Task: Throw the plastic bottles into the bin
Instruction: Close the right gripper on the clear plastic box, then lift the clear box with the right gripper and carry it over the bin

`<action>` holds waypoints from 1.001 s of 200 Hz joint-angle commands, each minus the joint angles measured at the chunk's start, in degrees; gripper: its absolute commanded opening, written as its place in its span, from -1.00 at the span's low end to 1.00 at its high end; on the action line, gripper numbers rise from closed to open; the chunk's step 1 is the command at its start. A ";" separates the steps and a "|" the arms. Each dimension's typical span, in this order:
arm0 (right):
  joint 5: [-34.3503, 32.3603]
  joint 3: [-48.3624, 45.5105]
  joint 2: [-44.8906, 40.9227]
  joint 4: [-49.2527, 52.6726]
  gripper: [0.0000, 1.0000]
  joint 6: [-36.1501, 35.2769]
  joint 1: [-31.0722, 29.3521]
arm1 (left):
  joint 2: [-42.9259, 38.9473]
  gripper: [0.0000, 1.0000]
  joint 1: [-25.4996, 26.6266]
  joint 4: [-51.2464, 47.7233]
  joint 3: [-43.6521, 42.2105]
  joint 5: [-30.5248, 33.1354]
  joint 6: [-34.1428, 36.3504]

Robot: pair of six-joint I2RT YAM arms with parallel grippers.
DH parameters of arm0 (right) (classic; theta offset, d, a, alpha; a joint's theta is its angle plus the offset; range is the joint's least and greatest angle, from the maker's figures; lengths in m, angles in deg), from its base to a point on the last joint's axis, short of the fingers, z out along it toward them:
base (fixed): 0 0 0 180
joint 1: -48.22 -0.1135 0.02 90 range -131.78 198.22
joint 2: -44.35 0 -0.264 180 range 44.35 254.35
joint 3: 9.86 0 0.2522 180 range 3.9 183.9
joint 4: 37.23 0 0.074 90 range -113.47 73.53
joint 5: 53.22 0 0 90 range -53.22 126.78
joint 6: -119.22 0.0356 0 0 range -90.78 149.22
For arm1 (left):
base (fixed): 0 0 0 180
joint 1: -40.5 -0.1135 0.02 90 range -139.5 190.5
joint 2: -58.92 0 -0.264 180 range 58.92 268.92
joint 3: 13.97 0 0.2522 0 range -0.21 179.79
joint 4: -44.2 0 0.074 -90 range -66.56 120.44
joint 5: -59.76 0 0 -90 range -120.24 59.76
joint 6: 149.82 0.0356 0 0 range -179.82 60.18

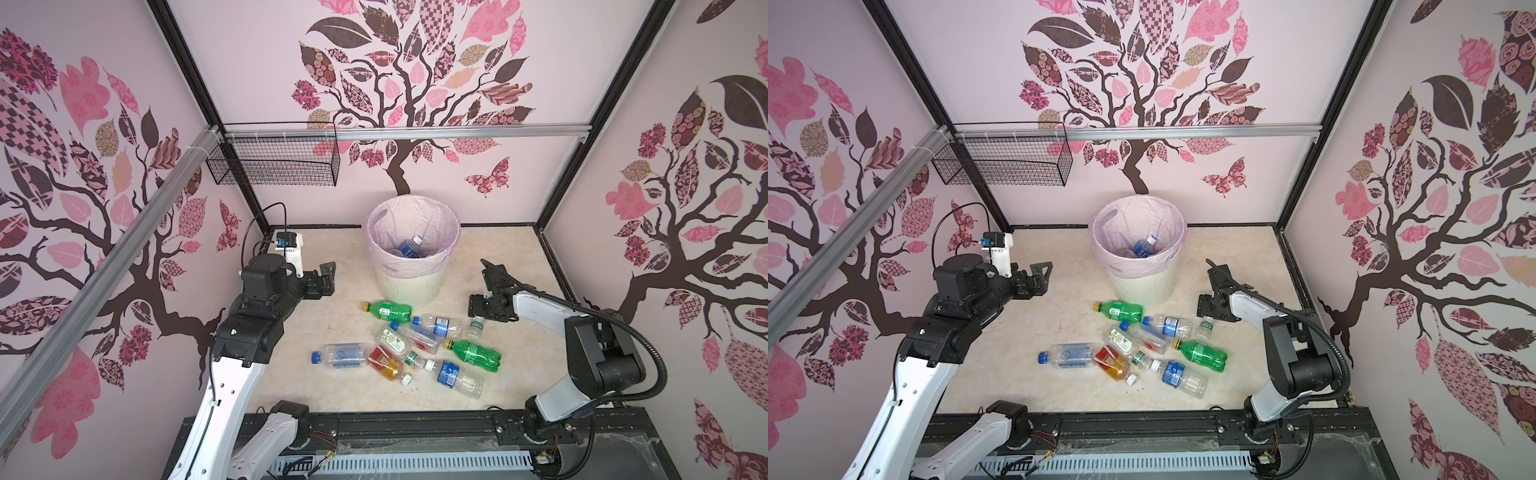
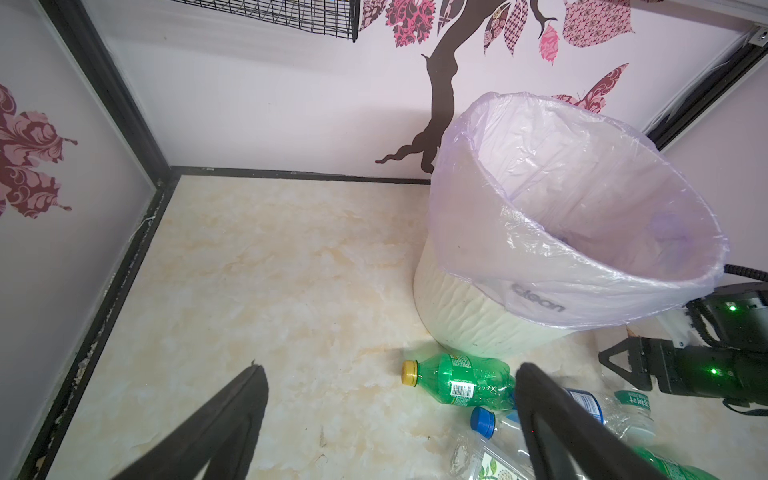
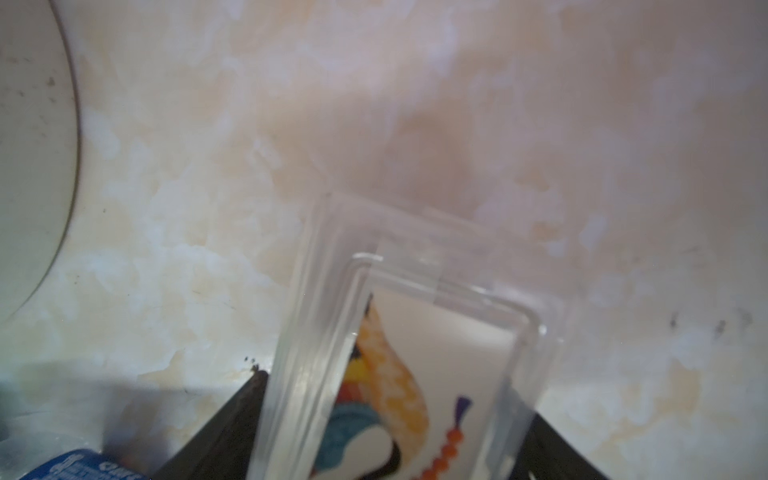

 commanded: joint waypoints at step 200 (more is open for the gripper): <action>9.70 6.26 -35.28 -3.95 -0.01 -1.70 1.85 | -5.62 0.94 -0.11 1.14 -16.95 1.61 1.09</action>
